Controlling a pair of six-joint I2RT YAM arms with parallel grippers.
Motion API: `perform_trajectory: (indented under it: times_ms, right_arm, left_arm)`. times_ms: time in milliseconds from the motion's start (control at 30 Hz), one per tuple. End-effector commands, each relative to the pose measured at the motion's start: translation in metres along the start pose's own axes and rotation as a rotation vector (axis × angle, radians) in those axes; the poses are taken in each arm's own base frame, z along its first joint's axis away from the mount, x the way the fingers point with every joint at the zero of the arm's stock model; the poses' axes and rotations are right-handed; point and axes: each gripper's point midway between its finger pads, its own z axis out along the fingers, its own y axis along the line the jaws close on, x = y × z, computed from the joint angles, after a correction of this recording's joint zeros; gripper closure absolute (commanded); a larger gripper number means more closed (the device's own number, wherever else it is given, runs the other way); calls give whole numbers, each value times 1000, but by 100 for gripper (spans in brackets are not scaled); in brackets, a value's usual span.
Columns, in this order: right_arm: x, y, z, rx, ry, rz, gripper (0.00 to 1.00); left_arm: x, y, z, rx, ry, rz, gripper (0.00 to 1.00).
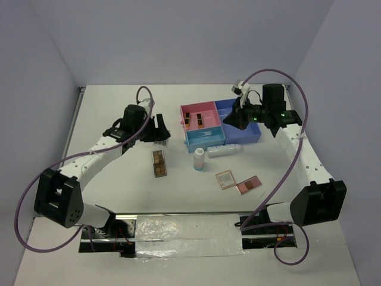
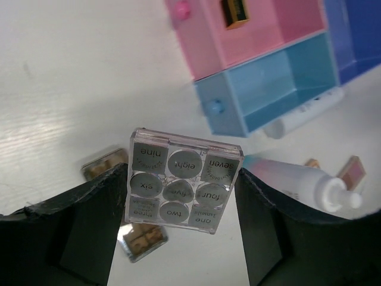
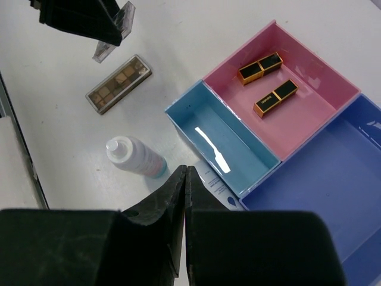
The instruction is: Organize the makeup
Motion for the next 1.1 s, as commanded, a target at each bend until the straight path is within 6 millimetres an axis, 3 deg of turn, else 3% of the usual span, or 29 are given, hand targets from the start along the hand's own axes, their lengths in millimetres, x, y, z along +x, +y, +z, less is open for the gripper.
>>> perform_trajectory:
  times_ms: [0, 233, 400, 433, 500, 533, 667, 767, 800, 833, 1067]
  right_arm:
    - [-2, 3, -12, 22, -19, 6, 92]
    - [4, -2, -21, 60, -26, 18, 91]
    - [5, -12, -30, 113, -41, 45, 89]
    - [3, -15, -33, 126, -49, 43, 88]
    - [2, -20, -37, 150, -59, 47, 87]
    - [2, -22, -39, 157, -64, 52, 87]
    - [4, -30, -48, 192, -77, 66, 86]
    - [6, -33, -52, 200, -80, 73, 86]
    - [5, -33, -54, 203, -85, 69, 86]
    - [8, -34, -55, 208, -83, 76, 86]
    - [11, -36, -59, 219, -90, 86, 85]
  left_arm:
    - [-40, -54, -6, 154, -126, 56, 100]
    - [-57, -101, 16, 276, -166, 89, 100]
    - [-82, -157, 33, 423, -207, 116, 100]
    - [-78, -161, 47, 431, -189, 119, 100]
    - [-89, -190, 49, 503, -222, 137, 100]
    - [-83, -194, 66, 511, -201, 134, 100]
    - [-88, -239, 81, 647, -219, 136, 100]
    - [-86, -261, 97, 716, -225, 129, 100]
    - [-78, -261, 111, 721, -206, 122, 100]
    - [-86, -270, 108, 749, -229, 115, 100]
    - [-86, -289, 138, 797, -242, 75, 100]
